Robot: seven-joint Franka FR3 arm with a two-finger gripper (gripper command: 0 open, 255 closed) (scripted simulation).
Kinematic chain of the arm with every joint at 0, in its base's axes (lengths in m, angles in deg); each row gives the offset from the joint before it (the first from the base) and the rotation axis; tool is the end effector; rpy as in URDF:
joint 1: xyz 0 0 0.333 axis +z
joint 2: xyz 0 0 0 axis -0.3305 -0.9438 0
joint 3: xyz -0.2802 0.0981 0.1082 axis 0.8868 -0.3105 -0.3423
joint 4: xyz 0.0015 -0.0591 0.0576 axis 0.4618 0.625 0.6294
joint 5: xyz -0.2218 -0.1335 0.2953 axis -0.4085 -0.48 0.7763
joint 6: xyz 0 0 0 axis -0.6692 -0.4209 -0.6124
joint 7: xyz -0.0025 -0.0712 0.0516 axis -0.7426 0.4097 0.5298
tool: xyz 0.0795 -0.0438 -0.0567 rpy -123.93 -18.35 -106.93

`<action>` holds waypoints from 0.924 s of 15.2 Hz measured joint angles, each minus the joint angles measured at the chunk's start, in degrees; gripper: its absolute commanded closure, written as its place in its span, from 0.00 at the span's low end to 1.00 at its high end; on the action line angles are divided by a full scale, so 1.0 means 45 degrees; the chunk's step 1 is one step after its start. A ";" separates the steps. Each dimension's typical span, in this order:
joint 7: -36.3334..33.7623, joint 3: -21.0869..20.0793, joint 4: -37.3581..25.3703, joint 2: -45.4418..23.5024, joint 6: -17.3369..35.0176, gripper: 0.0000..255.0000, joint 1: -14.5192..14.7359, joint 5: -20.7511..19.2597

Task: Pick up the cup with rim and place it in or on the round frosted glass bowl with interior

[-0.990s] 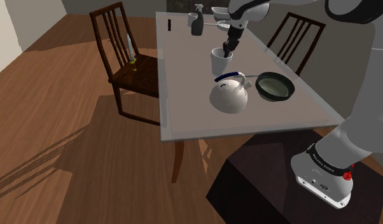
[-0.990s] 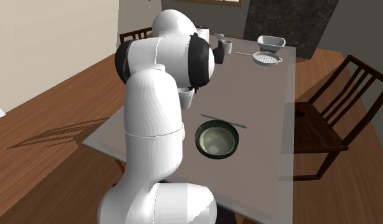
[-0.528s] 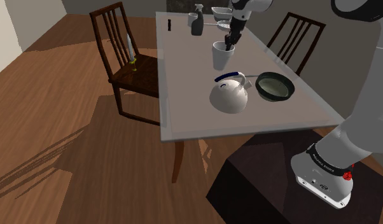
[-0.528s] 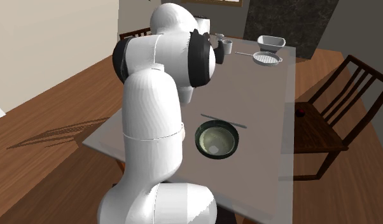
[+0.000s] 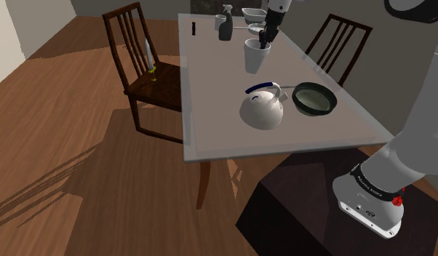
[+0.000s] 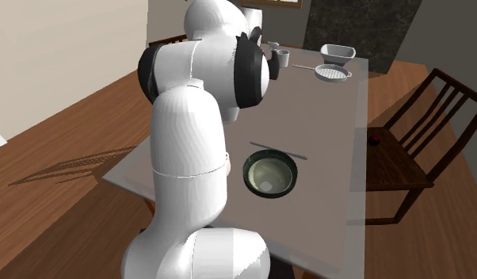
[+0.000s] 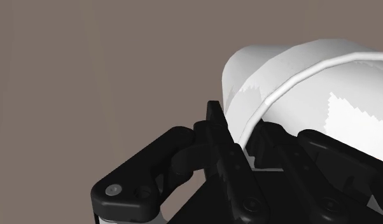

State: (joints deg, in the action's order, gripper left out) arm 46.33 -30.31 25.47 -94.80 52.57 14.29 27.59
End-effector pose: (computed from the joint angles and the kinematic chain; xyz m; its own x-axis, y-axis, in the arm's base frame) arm 0.6620 -0.1653 0.4178 0.9959 0.0807 0.0398 0.0837 -0.9931 -0.0815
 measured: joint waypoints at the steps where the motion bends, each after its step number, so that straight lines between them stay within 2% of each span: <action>1: -0.0006 0.0011 -0.0076 0.0065 -0.0142 1.00 -0.0008 -0.0018; 11: -0.0184 0.0062 -0.1390 0.0278 -0.1652 1.00 -0.0067 -0.0124; 14: 0.0152 0.0225 -0.0178 0.1288 -0.1468 1.00 -0.0177 -0.0269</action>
State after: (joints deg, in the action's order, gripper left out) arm 47.02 -29.30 24.67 -89.01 45.96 13.50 26.38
